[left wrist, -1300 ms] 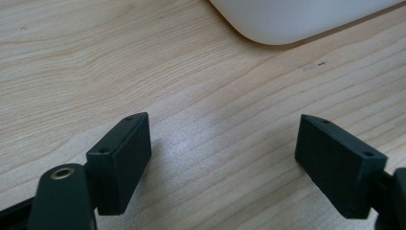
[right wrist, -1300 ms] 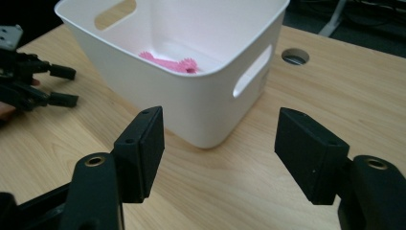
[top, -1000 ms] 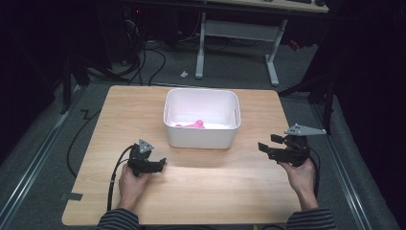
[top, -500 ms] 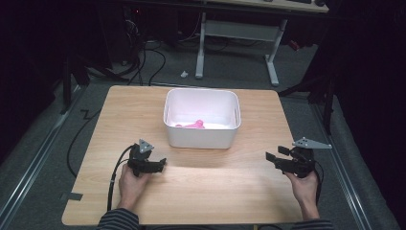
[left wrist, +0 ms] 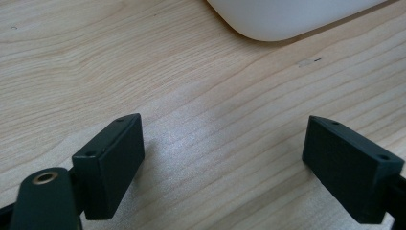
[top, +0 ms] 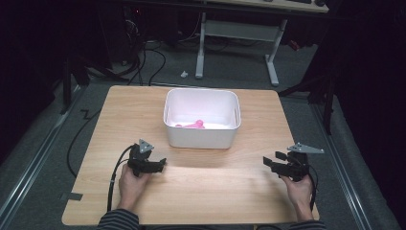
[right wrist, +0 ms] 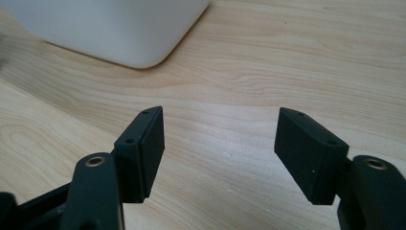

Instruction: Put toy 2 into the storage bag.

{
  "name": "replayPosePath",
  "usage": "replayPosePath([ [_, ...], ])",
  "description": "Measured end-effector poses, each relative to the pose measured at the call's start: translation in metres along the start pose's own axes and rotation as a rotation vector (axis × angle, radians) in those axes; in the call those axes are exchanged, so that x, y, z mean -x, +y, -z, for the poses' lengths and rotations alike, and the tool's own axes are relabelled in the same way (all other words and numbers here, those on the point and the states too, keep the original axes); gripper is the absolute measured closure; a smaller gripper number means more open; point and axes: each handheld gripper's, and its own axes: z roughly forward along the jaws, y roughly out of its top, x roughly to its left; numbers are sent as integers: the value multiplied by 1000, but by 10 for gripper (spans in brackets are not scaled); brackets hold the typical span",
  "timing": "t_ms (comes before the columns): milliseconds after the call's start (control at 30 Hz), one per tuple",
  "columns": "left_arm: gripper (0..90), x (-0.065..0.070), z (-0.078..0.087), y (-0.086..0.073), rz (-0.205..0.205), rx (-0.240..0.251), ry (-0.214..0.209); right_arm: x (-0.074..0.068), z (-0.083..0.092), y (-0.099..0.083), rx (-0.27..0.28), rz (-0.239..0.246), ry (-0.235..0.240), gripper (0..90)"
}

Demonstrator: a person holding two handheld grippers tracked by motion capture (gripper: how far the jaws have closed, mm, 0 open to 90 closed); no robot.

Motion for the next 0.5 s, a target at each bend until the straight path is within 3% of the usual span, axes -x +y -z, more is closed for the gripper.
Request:
replayPosePath([
  [500, 145, 0, 0, 0, 0, 0, 0, -3, -34, -12, -51, 13, -38, 349],
])
